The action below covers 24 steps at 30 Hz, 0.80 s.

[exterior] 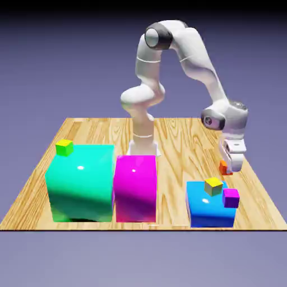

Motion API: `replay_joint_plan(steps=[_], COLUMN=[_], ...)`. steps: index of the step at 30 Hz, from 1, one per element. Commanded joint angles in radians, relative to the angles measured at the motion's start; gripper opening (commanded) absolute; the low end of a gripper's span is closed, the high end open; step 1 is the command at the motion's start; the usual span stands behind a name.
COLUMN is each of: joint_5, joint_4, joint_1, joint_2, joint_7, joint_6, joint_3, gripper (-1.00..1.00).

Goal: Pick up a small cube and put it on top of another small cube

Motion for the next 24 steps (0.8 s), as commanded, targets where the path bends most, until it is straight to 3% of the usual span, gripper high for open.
replay_joint_plan(steps=[1, 13, 18, 19, 24], joint_5=[0.002, 0.031, 0.026, 0.026, 0.031], joint_4=[0.036, 0.453, 0.405, 0.405, 0.454], joint_1=[-0.015, -0.186, -0.186, -0.186, -0.186], joint_2=[0.007, 0.089, 0.190, 0.190, 0.089], joint_7=[-0.016, -0.215, -0.211, -0.211, -0.215], joint_6=[-0.028, -0.360, -0.211, -0.211, -0.360], joint_3=[-0.005, -0.057, -0.059, -0.059, -0.057], gripper=[-1.00, -1.00, -1.00, 1.00, 1.00])
